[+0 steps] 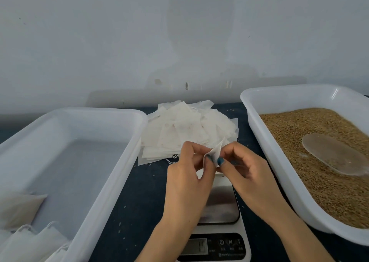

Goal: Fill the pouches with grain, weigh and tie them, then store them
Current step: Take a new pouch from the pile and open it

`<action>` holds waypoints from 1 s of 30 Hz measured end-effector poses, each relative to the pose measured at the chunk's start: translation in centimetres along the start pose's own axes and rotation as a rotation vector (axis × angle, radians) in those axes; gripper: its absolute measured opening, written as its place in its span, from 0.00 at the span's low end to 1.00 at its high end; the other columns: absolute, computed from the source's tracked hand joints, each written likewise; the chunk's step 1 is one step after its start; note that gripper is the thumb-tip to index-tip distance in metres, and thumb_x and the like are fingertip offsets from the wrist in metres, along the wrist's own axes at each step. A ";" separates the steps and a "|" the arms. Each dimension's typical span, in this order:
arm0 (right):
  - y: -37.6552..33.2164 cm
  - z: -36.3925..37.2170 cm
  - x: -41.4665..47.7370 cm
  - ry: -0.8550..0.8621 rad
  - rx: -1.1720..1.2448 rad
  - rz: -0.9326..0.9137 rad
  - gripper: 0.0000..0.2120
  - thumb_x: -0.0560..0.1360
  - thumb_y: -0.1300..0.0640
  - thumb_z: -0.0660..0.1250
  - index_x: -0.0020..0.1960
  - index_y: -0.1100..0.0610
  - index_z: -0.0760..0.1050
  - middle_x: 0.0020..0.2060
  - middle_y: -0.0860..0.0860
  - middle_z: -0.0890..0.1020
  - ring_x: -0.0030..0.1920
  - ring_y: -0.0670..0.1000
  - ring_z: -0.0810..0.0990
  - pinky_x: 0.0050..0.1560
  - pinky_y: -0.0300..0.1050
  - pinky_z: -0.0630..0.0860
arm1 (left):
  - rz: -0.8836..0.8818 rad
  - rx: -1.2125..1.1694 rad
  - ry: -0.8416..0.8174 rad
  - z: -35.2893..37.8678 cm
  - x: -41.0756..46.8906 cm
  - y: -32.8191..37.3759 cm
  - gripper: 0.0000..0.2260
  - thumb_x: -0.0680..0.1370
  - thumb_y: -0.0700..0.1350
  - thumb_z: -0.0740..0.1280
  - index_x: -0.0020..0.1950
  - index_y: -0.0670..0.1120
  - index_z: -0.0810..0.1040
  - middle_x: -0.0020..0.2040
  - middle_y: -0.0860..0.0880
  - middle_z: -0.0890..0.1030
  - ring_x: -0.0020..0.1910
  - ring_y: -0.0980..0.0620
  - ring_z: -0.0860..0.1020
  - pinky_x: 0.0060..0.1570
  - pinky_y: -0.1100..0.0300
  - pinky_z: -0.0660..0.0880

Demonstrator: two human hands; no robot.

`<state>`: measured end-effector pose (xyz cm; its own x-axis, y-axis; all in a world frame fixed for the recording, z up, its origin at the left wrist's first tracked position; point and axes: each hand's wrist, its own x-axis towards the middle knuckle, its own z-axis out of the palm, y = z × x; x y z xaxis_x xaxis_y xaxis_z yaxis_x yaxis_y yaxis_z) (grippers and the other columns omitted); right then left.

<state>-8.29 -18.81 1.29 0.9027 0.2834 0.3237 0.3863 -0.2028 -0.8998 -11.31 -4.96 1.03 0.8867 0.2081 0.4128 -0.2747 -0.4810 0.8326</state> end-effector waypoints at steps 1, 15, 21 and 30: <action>0.0 0.0 0.0 -0.003 -0.003 -0.005 0.06 0.78 0.63 0.68 0.46 0.53 0.78 0.42 0.47 0.83 0.47 0.52 0.83 0.50 0.49 0.81 | 0.002 0.014 0.005 0.0 0.0 -0.1 0.10 0.79 0.42 0.69 0.48 0.56 0.72 0.42 0.67 0.82 0.43 0.68 0.81 0.41 0.76 0.73; -0.8 0.1 0.1 0.005 -0.064 -0.022 0.06 0.74 0.48 0.67 0.39 0.46 0.77 0.37 0.45 0.83 0.41 0.44 0.83 0.42 0.31 0.77 | 0.049 0.048 0.019 -0.9 0.0 0.9 0.07 0.77 0.51 0.63 0.49 0.59 0.64 0.58 0.60 0.80 0.48 0.59 0.80 0.45 0.63 0.78; -1.2 -0.7 0.1 0.020 -0.039 0.062 0.13 0.73 0.65 0.66 0.32 0.53 0.72 0.25 0.49 0.72 0.26 0.42 0.70 0.29 0.30 0.66 | 0.368 0.000 -0.251 -1.6 0.5 1.0 0.26 0.73 0.40 0.70 0.70 0.43 0.69 0.68 0.53 0.72 0.68 0.56 0.71 0.66 0.60 0.69; -4.0 -2.4 -0.9 -0.119 -0.114 0.103 0.11 0.71 0.61 0.67 0.31 0.53 0.72 0.23 0.48 0.70 0.24 0.41 0.66 0.27 0.29 0.62 | 0.401 0.291 -0.297 -0.9 0.1 0.4 0.35 0.67 0.52 0.74 0.71 0.53 0.64 0.57 0.57 0.73 0.46 0.56 0.75 0.42 0.65 0.71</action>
<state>-10.19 -20.53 5.34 0.9124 0.3634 0.1881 0.3177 -0.3392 -0.8854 -11.66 -4.37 1.72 0.8122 -0.2670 0.5187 -0.5347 -0.6962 0.4789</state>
